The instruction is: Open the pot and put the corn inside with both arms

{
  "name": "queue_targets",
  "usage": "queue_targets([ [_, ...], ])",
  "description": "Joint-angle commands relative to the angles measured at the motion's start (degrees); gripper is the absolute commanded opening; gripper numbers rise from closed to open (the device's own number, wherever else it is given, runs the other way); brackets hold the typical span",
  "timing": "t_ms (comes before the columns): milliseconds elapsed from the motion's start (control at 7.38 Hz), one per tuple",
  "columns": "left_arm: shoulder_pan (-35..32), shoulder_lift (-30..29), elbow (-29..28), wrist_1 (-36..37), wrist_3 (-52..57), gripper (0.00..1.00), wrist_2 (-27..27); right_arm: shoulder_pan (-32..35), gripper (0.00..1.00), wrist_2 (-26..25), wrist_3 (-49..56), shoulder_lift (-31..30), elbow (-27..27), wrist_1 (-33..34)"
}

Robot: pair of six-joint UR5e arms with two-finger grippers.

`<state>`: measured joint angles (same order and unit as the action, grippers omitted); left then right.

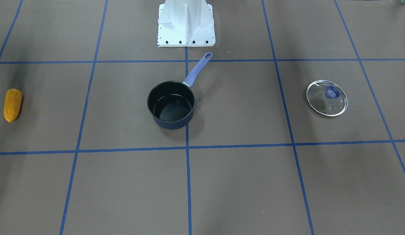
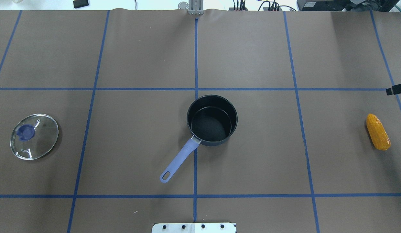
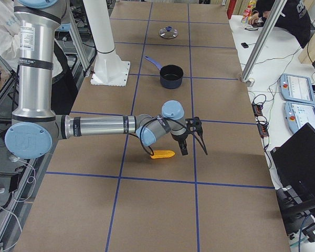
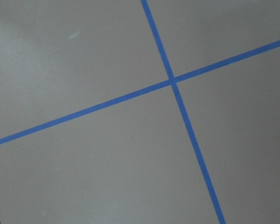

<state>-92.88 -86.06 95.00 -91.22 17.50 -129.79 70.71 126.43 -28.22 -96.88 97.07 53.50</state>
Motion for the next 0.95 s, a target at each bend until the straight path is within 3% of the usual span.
queue_targets([
  [0, 0.0, -0.1, 0.1, -0.4, 0.0, 0.99, 0.1, -8.0, 1.00, -6.3, -9.5, -4.9, -0.5, -11.2],
  [406, 0.0, -0.2, 0.1, -0.4, 0.0, 0.99, 0.3, -15.0, 1.00, -11.4, -14.5, -9.5, -2.1, -20.7],
  [813, 0.0, -0.2, 0.2, -0.4, 0.0, 0.99, 0.3, -18.7, 0.99, -14.6, -14.5, -10.2, -7.9, -28.0],
])
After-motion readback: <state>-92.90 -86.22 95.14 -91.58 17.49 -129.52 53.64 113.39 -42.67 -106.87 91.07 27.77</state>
